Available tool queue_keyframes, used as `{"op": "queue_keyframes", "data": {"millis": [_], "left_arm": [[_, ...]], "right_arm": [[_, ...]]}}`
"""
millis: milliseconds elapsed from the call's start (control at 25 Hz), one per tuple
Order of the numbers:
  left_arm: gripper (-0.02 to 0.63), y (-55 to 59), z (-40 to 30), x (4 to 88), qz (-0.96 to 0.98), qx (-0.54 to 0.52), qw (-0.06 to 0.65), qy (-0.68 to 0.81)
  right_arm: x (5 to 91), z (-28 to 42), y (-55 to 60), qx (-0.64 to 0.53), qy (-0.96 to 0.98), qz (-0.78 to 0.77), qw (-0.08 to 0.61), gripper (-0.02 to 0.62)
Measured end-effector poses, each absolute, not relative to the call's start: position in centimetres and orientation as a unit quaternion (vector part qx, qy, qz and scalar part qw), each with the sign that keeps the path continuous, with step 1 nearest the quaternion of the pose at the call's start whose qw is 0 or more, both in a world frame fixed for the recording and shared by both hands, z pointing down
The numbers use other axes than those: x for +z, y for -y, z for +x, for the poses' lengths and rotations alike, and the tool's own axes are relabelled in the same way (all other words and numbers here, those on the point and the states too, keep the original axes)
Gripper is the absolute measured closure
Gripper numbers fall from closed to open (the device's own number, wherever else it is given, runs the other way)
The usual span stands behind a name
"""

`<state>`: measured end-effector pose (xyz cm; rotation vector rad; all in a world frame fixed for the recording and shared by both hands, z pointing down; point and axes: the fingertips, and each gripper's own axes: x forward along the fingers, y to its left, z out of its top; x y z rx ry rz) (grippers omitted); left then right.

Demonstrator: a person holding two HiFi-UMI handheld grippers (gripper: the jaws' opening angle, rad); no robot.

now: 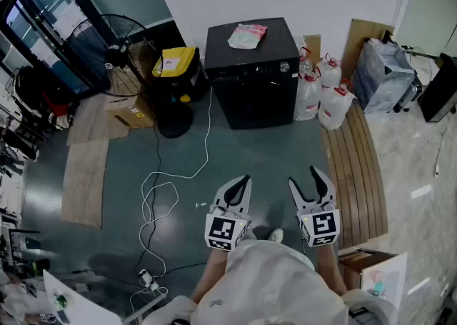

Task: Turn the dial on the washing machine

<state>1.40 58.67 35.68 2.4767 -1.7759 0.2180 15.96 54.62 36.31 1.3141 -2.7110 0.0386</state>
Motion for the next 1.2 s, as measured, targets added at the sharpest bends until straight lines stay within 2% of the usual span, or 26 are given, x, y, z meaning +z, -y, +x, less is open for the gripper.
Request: {"op": "queue_keyframes", "data": {"millis": [200,560,1200], "left_arm": [[0.592,-58.4,2.2,36.4,0.808,0.073,0.048,0.583],[0.592,-54.8,2.4,37.0,0.804,0.066,0.045,0.589],[0.592,-41.0,-3.5,38.0,0.815,0.073,0.058,0.571]], "right_arm": [[36.0,16.4,-54.1,0.02,0.901,0.431,0.04,0.311],[36.9,16.1,-50.7,0.016,0.906,0.421,0.044,0.314],[38.1,11.4,-37.4,0.03,0.89,0.45,0.07,0.328]]}}
